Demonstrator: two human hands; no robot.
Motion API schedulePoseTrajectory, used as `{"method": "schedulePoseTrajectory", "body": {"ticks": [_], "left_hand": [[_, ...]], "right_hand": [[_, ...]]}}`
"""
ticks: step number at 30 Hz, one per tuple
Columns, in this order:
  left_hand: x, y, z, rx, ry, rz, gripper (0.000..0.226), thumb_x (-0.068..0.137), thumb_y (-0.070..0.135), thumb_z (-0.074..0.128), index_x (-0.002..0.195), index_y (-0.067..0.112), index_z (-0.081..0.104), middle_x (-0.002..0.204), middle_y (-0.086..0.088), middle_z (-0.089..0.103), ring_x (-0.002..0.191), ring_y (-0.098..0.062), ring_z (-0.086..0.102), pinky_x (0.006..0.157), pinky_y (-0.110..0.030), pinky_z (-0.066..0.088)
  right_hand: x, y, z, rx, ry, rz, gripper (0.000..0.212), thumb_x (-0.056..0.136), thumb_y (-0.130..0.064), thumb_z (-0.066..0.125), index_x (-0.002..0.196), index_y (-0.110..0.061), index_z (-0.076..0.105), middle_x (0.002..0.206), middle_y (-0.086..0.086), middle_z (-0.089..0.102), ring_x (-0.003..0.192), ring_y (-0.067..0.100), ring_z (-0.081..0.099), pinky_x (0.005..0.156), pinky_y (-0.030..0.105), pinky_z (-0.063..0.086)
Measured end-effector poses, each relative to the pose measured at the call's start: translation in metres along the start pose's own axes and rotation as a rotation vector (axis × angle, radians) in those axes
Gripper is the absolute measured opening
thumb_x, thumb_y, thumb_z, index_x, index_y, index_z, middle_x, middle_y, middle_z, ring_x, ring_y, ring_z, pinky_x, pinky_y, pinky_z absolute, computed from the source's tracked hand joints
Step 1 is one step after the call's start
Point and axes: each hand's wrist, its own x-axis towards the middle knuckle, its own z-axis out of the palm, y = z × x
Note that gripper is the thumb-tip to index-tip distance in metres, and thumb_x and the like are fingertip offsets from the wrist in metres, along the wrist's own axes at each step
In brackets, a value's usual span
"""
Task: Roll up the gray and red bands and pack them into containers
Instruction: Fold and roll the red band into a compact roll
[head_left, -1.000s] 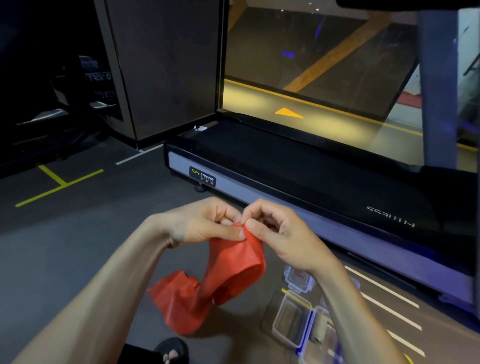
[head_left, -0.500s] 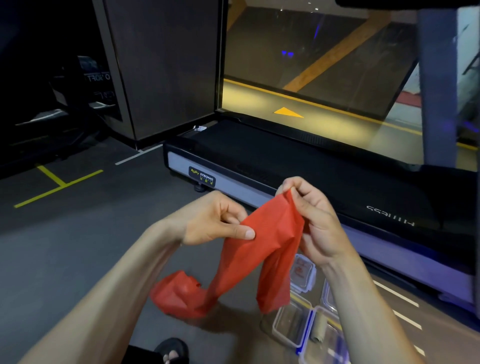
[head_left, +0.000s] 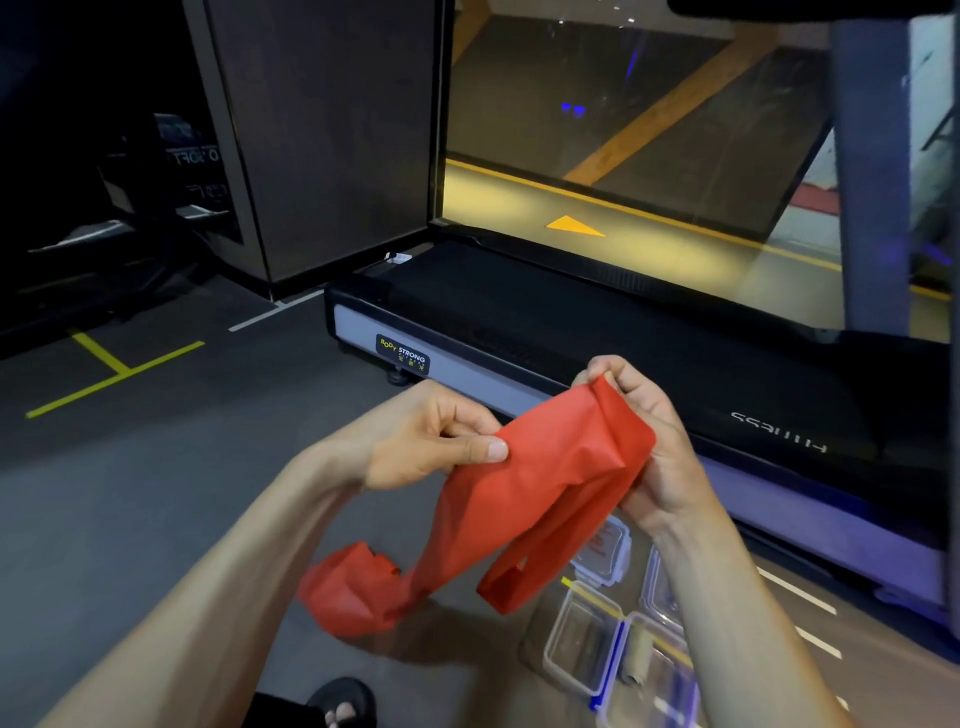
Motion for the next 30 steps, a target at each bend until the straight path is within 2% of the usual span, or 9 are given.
{"method": "schedulePoseTrajectory", "body": {"ticks": [2, 5, 8, 12, 18, 22, 25, 28, 30], "left_hand": [[-0.001, 0.003, 0.001, -0.024, -0.023, -0.009, 0.014, 0.096, 0.025, 0.069, 0.091, 0.015, 0.077, 0.078, -0.015, 0.073, 0.073, -0.016, 0.06, 0.071, -0.033, 0.048], [-0.003, 0.008, 0.0, -0.116, -0.077, -0.021, 0.021, 0.097, 0.021, 0.065, 0.076, 0.021, 0.069, 0.064, 0.009, 0.061, 0.059, -0.001, 0.05, 0.06, -0.015, 0.041], [-0.007, 0.007, -0.004, -0.347, -0.1, -0.003, 0.028, 0.092, 0.031, 0.074, 0.074, 0.016, 0.058, 0.064, 0.004, 0.047, 0.055, -0.005, 0.042, 0.053, -0.017, 0.035], [-0.007, 0.01, 0.003, -0.575, -0.13, 0.065, 0.034, 0.081, 0.043, 0.082, 0.077, 0.018, 0.06, 0.066, 0.004, 0.048, 0.055, -0.005, 0.044, 0.052, -0.019, 0.037], [-0.004, 0.007, 0.007, -0.632, -0.099, 0.101, 0.04, 0.082, 0.041, 0.082, 0.09, 0.005, 0.066, 0.089, -0.021, 0.048, 0.076, -0.031, 0.049, 0.074, -0.04, 0.042], [-0.005, 0.007, 0.006, -0.62, -0.092, 0.092, 0.044, 0.08, 0.04, 0.084, 0.092, 0.004, 0.061, 0.086, -0.014, 0.057, 0.075, -0.025, 0.053, 0.072, -0.039, 0.042], [-0.004, 0.006, 0.004, -0.513, -0.102, 0.019, 0.033, 0.084, 0.036, 0.08, 0.085, 0.009, 0.06, 0.082, -0.001, 0.063, 0.071, -0.012, 0.058, 0.067, -0.024, 0.047], [-0.002, 0.001, 0.004, -0.365, -0.092, -0.074, 0.021, 0.092, 0.021, 0.068, 0.085, 0.002, 0.064, 0.081, -0.005, 0.06, 0.074, -0.013, 0.057, 0.069, -0.022, 0.047], [-0.001, -0.003, 0.003, -0.315, -0.088, -0.096, 0.035, 0.093, 0.018, 0.065, 0.096, -0.016, 0.06, 0.096, -0.015, 0.061, 0.091, -0.023, 0.058, 0.083, -0.028, 0.048]], "right_hand": [[0.0, 0.0, -0.002, -0.013, -0.009, 0.0, 0.007, 0.093, -0.024, 0.064, 0.088, -0.021, 0.068, 0.083, 0.002, 0.06, 0.064, 0.009, 0.056, 0.059, 0.023, 0.05], [-0.001, 0.0, -0.008, -0.075, -0.019, 0.016, 0.013, 0.088, -0.033, 0.071, 0.09, -0.02, 0.066, 0.081, 0.003, 0.058, 0.065, 0.011, 0.054, 0.058, 0.023, 0.048], [-0.004, 0.003, -0.01, -0.246, -0.057, 0.035, 0.02, 0.089, -0.031, 0.074, 0.094, -0.014, 0.064, 0.077, 0.001, 0.06, 0.06, 0.01, 0.051, 0.052, 0.018, 0.041], [-0.007, 0.017, 0.004, -0.298, -0.161, 0.061, 0.003, 0.095, -0.009, 0.06, 0.094, -0.007, 0.06, 0.075, -0.007, 0.064, 0.063, 0.0, 0.055, 0.061, 0.011, 0.045], [-0.007, 0.018, 0.013, -0.125, -0.108, 0.076, 0.007, 0.091, -0.016, 0.062, 0.093, -0.01, 0.06, 0.076, -0.002, 0.061, 0.059, 0.002, 0.056, 0.057, 0.013, 0.047], [-0.006, 0.021, 0.015, -0.049, -0.112, 0.071, 0.008, 0.091, -0.025, 0.066, 0.093, -0.017, 0.065, 0.106, 0.006, 0.069, 0.088, 0.017, 0.063, 0.074, 0.027, 0.051], [-0.005, 0.022, 0.016, -0.068, -0.141, 0.029, 0.009, 0.096, -0.019, 0.059, 0.098, -0.01, 0.058, 0.131, 0.017, 0.067, 0.118, 0.033, 0.064, 0.099, 0.045, 0.051], [-0.003, 0.025, 0.021, -0.187, -0.201, 0.011, 0.007, 0.1, -0.011, 0.054, 0.098, -0.005, 0.057, 0.136, 0.019, 0.065, 0.125, 0.034, 0.062, 0.105, 0.046, 0.051], [-0.003, 0.026, 0.024, -0.284, -0.237, 0.004, 0.006, 0.101, -0.01, 0.056, 0.099, -0.005, 0.059, 0.136, 0.017, 0.066, 0.13, 0.031, 0.061, 0.108, 0.043, 0.05]]}}
